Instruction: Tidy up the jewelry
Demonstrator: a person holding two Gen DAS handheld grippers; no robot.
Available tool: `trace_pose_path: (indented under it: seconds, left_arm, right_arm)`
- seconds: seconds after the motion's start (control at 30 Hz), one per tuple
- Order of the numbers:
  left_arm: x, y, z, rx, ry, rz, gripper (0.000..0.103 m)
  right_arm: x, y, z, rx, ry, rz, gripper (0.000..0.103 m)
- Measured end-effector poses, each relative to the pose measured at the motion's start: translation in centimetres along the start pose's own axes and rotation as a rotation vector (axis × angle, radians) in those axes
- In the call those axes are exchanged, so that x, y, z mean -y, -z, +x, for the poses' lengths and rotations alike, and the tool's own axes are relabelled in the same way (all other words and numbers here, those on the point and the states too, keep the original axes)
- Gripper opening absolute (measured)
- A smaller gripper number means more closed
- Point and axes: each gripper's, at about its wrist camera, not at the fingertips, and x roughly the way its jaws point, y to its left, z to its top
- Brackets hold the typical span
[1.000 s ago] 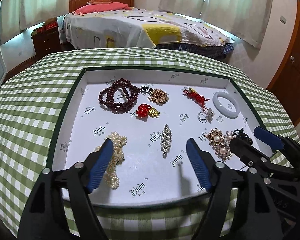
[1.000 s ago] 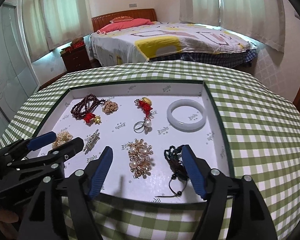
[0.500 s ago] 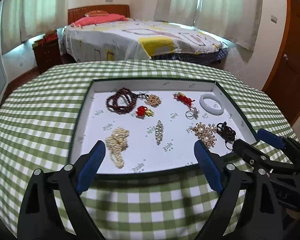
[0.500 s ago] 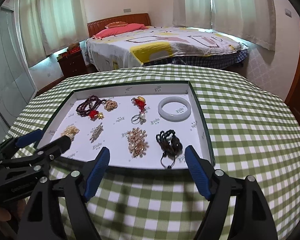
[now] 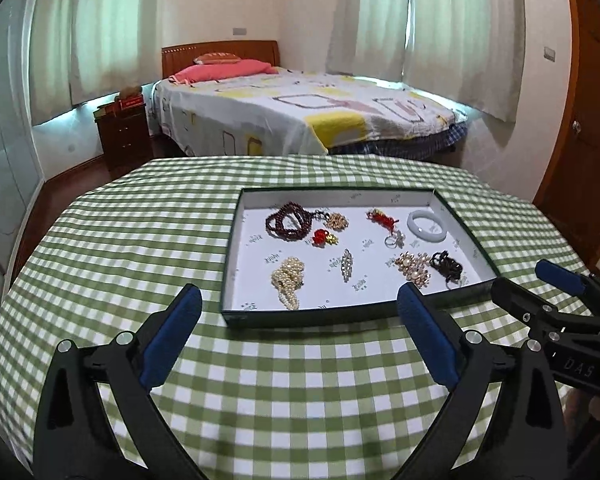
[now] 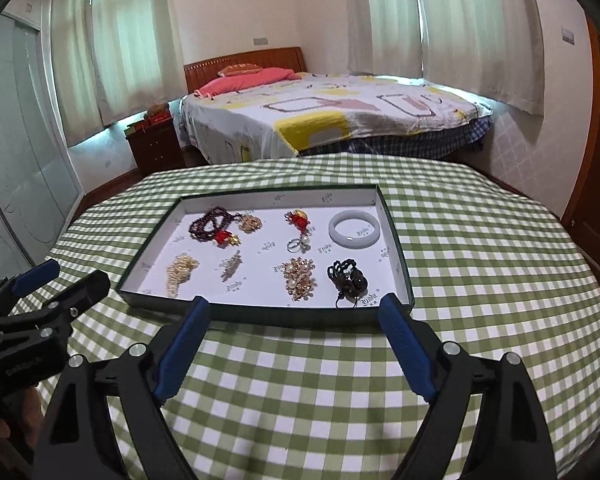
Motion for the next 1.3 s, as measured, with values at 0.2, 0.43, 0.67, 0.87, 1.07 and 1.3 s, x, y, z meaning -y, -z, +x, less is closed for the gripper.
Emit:
trace_pose_path:
  seconds: [0.2,0.43,0.67,0.87,1.07,1.3]
  left_arm:
    - [-0.8,-0.2,-3.8,0.040,-0.022,-0.004,0.098]
    - [-1.2,-0.6,-8.0,0.099,-0.041,-0.018,0.098]
    - [-0.7,-0.7,-11.5,0.164,-0.046,-0.004,0.098]
    - [-1.0,-0.7,-13.3,0.191,-0.037,-0.019,0.098]
    - [-1.2,-0.6,-14.3,0.205,-0.043,-0.031,0.098]
    - [-1.3,-0.4,-14.9,0.213,-0.041,-0.039,0.099]
  right_arm:
    - [-0.7,-0.3,-2.9,0.047,-0.006,-0.014,0.084]
    - [-1.3,-0.7,-6.4,0.099,0.004,-0.020,0.084]
    - [-1.6,-0.7,-9.8,0.149,0.017,-0.032,0.085]
    - [-2.0,-0.6,-12.2,0.189,0.030,-0.046,0.085]
    - [-2.3,-0.4,-13.4,0.220,0.037,-0.054,0.085]
    - [-2.6,-0.2,-13.9,0.232,0.037,-0.059,0.085]
